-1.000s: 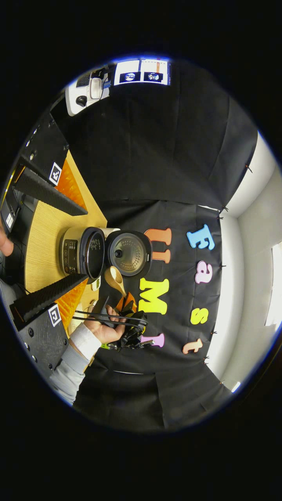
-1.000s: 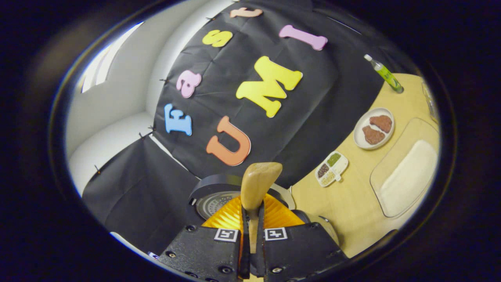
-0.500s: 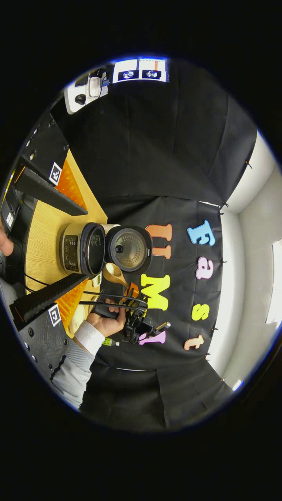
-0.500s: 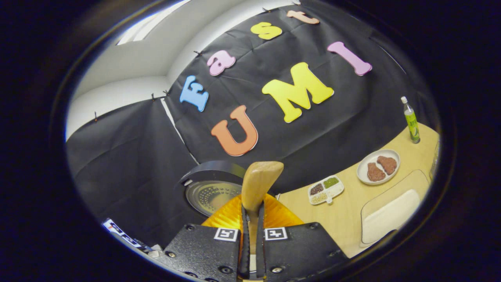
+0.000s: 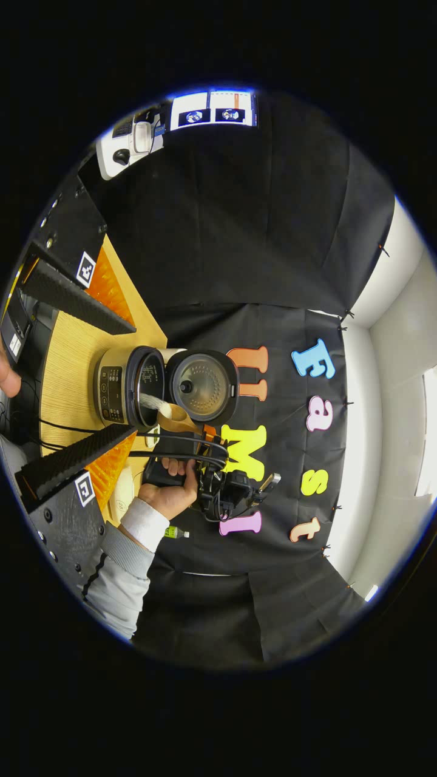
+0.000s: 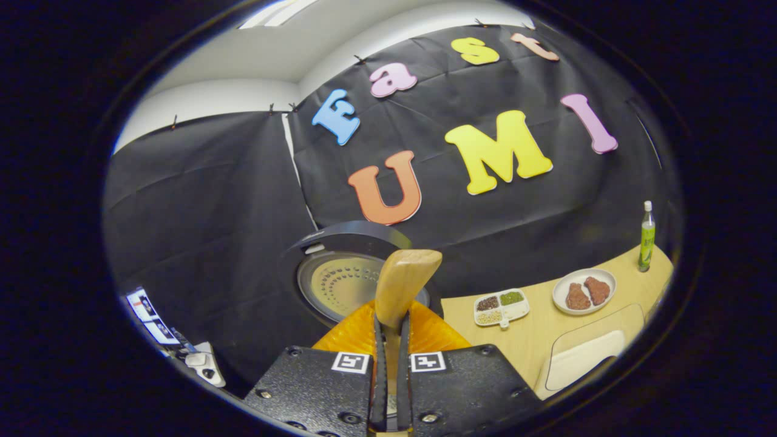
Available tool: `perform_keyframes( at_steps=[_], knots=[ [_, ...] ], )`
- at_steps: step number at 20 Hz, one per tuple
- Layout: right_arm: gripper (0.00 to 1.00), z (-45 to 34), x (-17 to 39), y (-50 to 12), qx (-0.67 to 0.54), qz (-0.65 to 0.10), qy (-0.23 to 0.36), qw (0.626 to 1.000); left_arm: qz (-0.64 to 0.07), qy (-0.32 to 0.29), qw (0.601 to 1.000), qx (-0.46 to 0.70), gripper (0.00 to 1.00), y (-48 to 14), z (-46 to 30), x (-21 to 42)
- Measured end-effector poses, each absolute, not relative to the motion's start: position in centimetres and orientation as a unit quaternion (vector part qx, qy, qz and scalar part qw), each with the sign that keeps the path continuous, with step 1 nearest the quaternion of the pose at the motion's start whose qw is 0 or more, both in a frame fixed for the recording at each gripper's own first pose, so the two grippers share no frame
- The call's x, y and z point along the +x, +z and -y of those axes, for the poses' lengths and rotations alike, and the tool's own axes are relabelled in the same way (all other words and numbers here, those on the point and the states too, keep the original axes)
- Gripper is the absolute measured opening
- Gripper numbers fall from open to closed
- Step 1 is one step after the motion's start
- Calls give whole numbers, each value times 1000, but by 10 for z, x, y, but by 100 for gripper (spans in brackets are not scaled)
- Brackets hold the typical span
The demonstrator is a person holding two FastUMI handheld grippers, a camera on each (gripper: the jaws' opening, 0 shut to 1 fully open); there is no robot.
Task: Close the left gripper, press the button to open the rice cooker; take a wooden spoon from the chopstick holder with the right hand, scoop a spoonful of rice and pour it into the rice cooker, then put the wooden spoon back into the chopstick holder.
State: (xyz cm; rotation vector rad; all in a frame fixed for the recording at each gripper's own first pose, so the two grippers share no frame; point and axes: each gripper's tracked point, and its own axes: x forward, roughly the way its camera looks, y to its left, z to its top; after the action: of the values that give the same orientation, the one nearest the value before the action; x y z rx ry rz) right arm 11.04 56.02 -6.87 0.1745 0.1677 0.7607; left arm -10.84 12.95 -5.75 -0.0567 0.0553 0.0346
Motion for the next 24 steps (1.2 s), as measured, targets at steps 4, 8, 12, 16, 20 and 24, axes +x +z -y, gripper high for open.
perform_keyframes(
  at_steps=[4, 8, 12, 16, 20, 24],
  knots=[
    [12, -573, 98, -66, 15, -47, 376, 925, -26, 18, 999, -29, 95, -63, -131, -107],
    [12, -582, 88, -75, -64, -22, 381, 922, -28, 18, 999, -29, 95, -66, -128, -101],
    [12, -585, 84, -87, -127, -7, 372, 919, -32, 16, 999, -21, 95, -70, -124, -100],
    [12, -578, 86, -87, -155, 20, 349, 924, -32, 12, 999, -16, 94, -73, -117, -98],
    [11, -567, 89, -78, -160, 32, 338, 927, -35, 15, 999, -31, 95, -76, -117, -93],
    [11, -541, 95, -62, -146, 33, 327, 933, -38, 9, 999, -30, 95, -79, -104, -93]
  ],
)
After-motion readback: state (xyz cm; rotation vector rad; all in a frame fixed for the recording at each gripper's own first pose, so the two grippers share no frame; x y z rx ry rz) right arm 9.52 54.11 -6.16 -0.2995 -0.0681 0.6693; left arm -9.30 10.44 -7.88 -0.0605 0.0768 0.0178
